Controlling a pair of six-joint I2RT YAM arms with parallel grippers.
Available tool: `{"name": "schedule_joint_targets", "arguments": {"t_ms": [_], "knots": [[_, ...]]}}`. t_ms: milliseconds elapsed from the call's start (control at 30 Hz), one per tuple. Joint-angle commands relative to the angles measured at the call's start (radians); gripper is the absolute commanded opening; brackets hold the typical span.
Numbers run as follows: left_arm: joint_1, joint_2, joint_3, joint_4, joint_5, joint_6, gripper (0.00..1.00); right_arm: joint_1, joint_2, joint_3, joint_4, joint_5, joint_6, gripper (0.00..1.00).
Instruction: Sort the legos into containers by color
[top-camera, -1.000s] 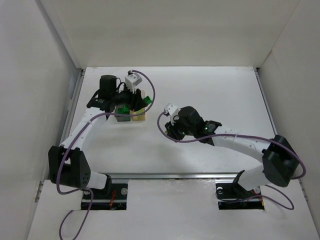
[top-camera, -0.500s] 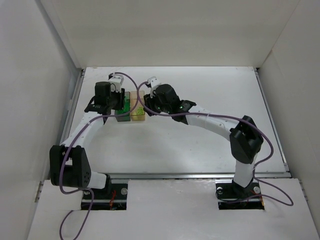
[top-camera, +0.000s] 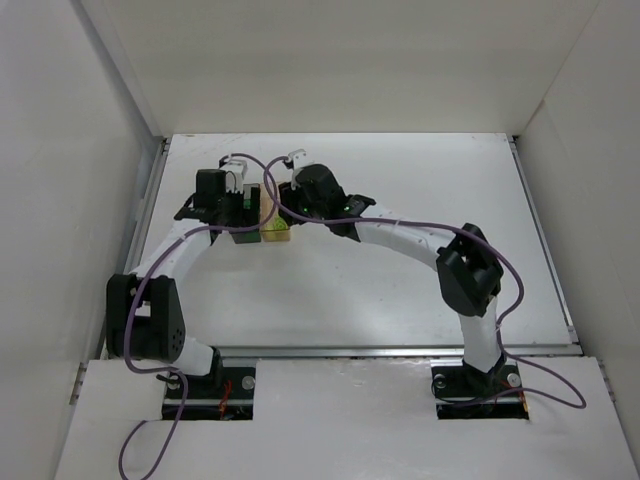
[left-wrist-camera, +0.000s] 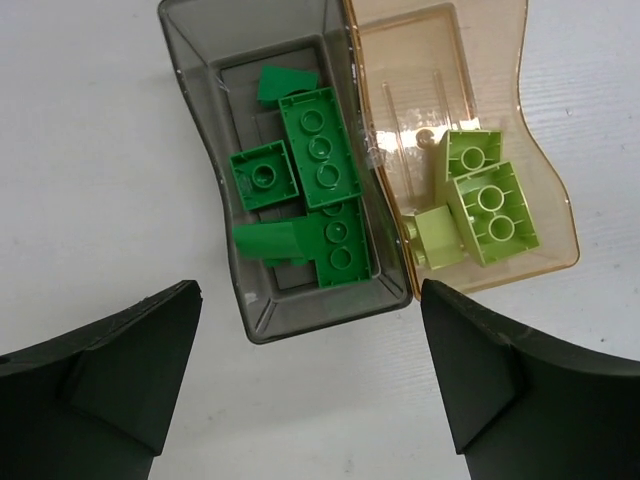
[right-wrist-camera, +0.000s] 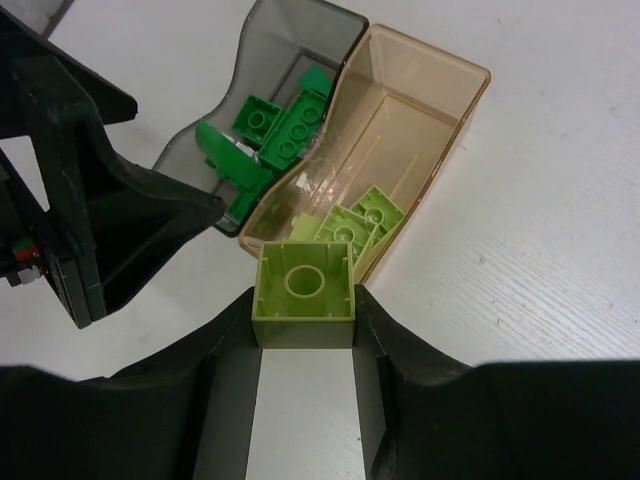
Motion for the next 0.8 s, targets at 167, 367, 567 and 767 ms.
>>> {"name": "schedule_joint_targets", "arguments": {"t_ms": [167,367,567,767], "knots": [[0.012,-0.086,0.154,-0.167,-0.169,-0.167,0.9,0.01,0.067,0.118,0.028,0.034,0.043,0.07],[0.012,-0.14,0.166,-0.249,-0.181,-0.217,0.9,0.01,0.134,0.222,0.005,-0.001,0.043,0.95],[0.012,-0.161,0.146,-0.249,-0.172,-0.217,0.9,0.01,0.107,0.302,-0.133,0.077,0.003,1.0],[0.012,-0.182,0.136,-0.212,-0.249,-0.217,0.9,-0.002,-0.121,0.143,-0.123,0.251,-0.006,1.0]]}}
